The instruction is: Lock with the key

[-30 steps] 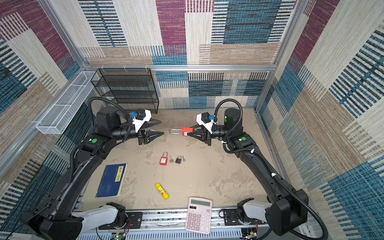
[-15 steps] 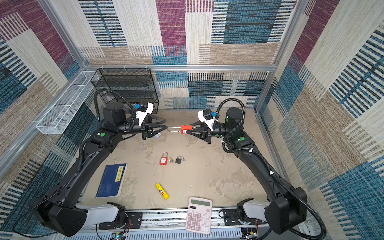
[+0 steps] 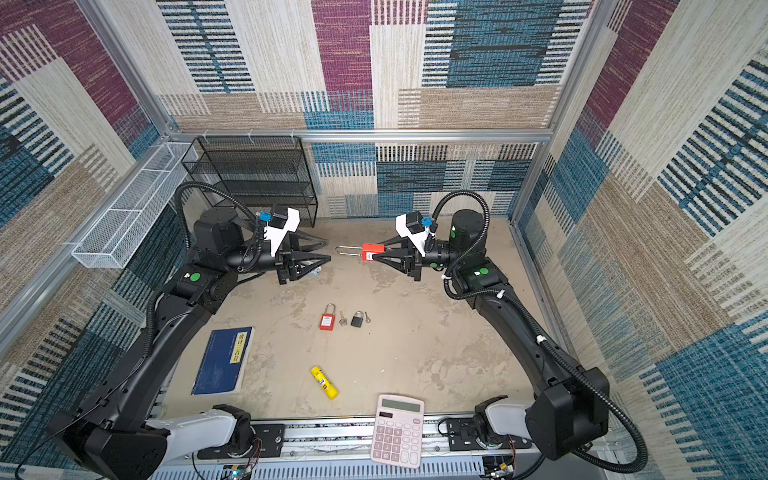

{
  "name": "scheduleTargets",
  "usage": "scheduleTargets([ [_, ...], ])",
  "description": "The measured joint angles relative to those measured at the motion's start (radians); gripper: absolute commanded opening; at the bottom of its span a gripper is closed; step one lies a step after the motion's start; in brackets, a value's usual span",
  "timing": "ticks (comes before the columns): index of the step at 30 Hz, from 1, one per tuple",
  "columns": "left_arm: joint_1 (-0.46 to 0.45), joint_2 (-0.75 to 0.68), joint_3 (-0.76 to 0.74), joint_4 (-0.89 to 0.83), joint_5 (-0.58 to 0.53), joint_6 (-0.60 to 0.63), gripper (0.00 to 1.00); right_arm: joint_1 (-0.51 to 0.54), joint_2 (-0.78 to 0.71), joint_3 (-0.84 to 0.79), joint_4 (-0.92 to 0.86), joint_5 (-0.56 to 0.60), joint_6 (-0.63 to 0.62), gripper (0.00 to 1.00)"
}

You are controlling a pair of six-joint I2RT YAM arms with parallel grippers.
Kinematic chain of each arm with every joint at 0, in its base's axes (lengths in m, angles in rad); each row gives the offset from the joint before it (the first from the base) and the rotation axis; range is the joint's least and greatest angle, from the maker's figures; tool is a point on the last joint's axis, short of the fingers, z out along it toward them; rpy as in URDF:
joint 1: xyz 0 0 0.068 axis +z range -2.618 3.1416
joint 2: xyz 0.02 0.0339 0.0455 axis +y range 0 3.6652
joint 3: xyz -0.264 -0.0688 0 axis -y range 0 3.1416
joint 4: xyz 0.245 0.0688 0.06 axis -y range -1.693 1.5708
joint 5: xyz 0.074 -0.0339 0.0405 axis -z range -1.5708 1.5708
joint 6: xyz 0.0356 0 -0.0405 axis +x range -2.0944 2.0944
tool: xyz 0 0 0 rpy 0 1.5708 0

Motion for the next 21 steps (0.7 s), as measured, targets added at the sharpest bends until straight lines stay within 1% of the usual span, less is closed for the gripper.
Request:
scheduleTargets([
  [5, 0.000, 0.015, 0.003, 0.001, 0.015, 0.000, 0.46, 0.000, 0.011, 0.013, 0.002, -0.032, 0.004, 0.00],
  [8, 0.000, 0.024, 0.008, 0.004, 0.019, -0.001, 0.43, 0.000, 0.013, 0.016, 0.006, -0.046, 0.008, 0.00],
  [15, -0.001, 0.040, 0.010, 0.006, 0.024, -0.001, 0.21, 0.000, 0.022, 0.021, 0.032, -0.064, 0.033, 0.00],
  [21, -0.003, 0.041, 0.009, 0.008, 0.031, -0.001, 0.13, 0.002, 0.034, 0.026, 0.051, -0.074, 0.053, 0.00],
])
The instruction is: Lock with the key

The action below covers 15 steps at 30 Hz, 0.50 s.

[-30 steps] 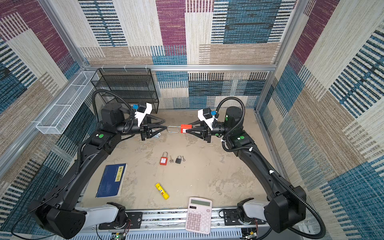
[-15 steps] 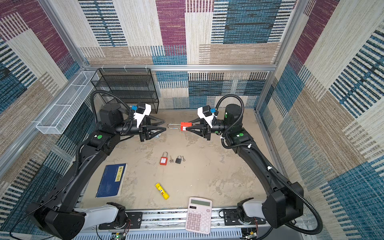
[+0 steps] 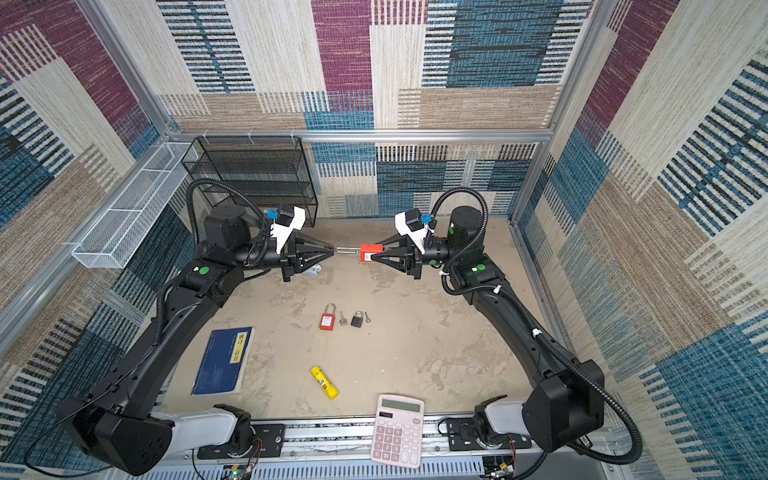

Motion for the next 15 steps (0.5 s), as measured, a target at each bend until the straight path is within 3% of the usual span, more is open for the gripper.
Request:
scheduleTargets([
  [12, -0.010, 0.001, -0.007, 0.005, 0.010, -0.003, 0.16, 0.005, 0.008, 0.015, 0.007, -0.004, 0.013, 0.00],
  [15, -0.012, 0.000, -0.007, 0.006, 0.010, -0.003, 0.12, 0.008, 0.016, 0.023, 0.007, -0.010, 0.013, 0.00],
])
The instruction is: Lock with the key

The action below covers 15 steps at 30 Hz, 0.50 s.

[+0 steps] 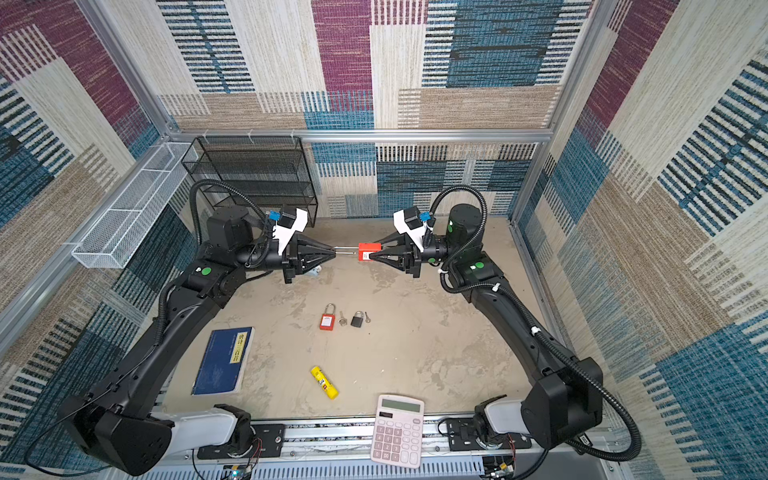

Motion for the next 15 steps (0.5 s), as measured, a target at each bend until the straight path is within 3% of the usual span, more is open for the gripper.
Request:
scheduleTargets([
  [7, -0.009, 0.000, 0.000, 0.000, 0.001, -0.001, 0.00, 0.003, 0.005, 0.002, -0.001, 0.003, -0.002, 0.00],
  [15, -0.012, -0.003, -0.002, 0.002, -0.006, -0.001, 0.00, 0.003, 0.012, 0.007, -0.002, -0.002, -0.008, 0.00],
])
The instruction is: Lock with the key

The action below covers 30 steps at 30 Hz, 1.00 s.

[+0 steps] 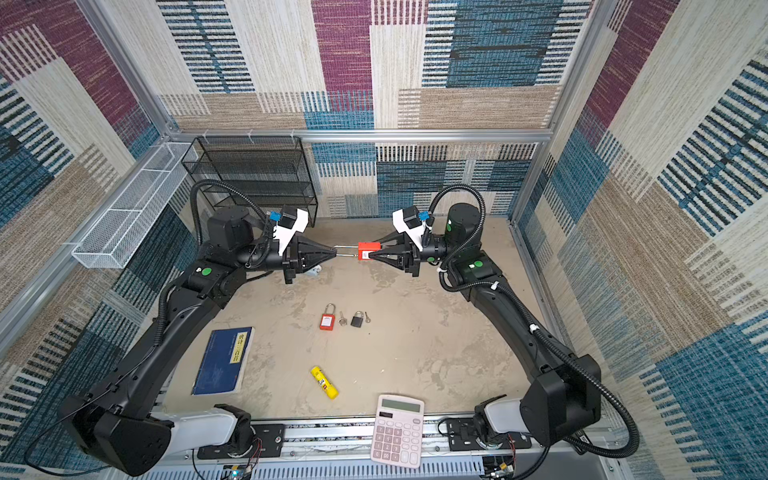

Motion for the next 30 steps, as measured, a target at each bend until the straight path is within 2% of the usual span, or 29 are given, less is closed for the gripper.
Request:
scheduleTargets([
  [13, -0.019, -0.023, -0.015, 0.006, -0.070, 0.005, 0.00, 0.005, 0.026, 0.028, -0.018, -0.034, 0.015, 0.00],
  [21, -0.037, -0.013, -0.018, 0.023, -0.072, -0.003, 0.00, 0.034, 0.030, 0.028, -0.013, 0.002, 0.013, 0.00],
  [30, -0.053, -0.010, -0.016, 0.023, -0.124, -0.006, 0.00, 0.035, 0.044, 0.048, -0.037, 0.019, -0.020, 0.00],
])
